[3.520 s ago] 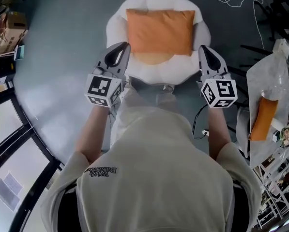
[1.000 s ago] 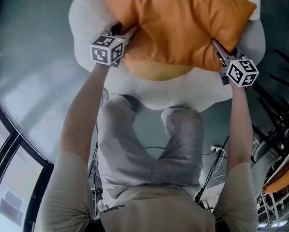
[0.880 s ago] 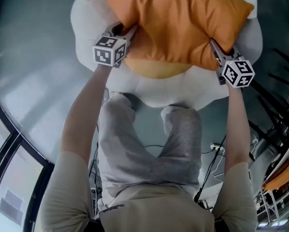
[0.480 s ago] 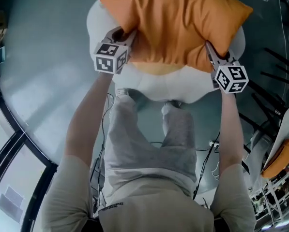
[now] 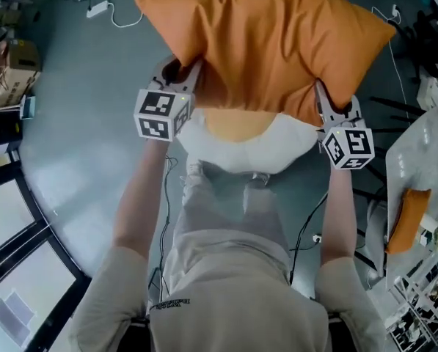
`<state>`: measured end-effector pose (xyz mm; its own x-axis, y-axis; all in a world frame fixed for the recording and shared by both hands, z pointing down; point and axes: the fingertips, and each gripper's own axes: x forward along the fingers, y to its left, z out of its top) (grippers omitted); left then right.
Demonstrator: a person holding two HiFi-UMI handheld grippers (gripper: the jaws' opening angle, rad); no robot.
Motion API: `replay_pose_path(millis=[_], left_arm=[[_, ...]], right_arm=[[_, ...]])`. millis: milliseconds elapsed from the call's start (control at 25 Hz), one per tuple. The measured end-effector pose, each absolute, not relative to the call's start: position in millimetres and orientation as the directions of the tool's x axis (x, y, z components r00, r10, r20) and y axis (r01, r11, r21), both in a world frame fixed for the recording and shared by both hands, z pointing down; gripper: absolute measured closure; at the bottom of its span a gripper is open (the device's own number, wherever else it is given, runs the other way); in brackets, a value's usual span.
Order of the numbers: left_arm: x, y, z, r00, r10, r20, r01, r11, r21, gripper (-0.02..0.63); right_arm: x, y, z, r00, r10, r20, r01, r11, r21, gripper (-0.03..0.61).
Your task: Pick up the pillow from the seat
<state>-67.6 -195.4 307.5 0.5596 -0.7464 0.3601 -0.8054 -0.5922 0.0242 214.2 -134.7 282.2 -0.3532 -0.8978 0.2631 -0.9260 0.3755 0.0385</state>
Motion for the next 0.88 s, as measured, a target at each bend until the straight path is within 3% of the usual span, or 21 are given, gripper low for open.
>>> replay_pose_path(millis=[280,480,880], left_arm=[[-74.9,-158.7,103.7,0.557,-0.812,0.171,-0.817,-0.573,-0.061,0.517],[-78.4,-134.3,13.8,0.570,-0.820,0.044,-0.815,-0.572,-0.096,0.517],[-77.6,-66.4,-85.1,0.543,-0.827,-0.145,-0.828,-0.497,-0.261,0.515]], right_arm=[[207.2,-92.4,83.7,-0.308,-0.950,0.060,-0.939,0.313,0.139,0.448],[200.3,-60.4,-12.7,-0.295,-0.955,-0.044,-0.934,0.278,0.225,0.448],[200.3,15.0,-91.4,-0.241,-0.940,-0.243,-0.954,0.184,0.236,0.439]])
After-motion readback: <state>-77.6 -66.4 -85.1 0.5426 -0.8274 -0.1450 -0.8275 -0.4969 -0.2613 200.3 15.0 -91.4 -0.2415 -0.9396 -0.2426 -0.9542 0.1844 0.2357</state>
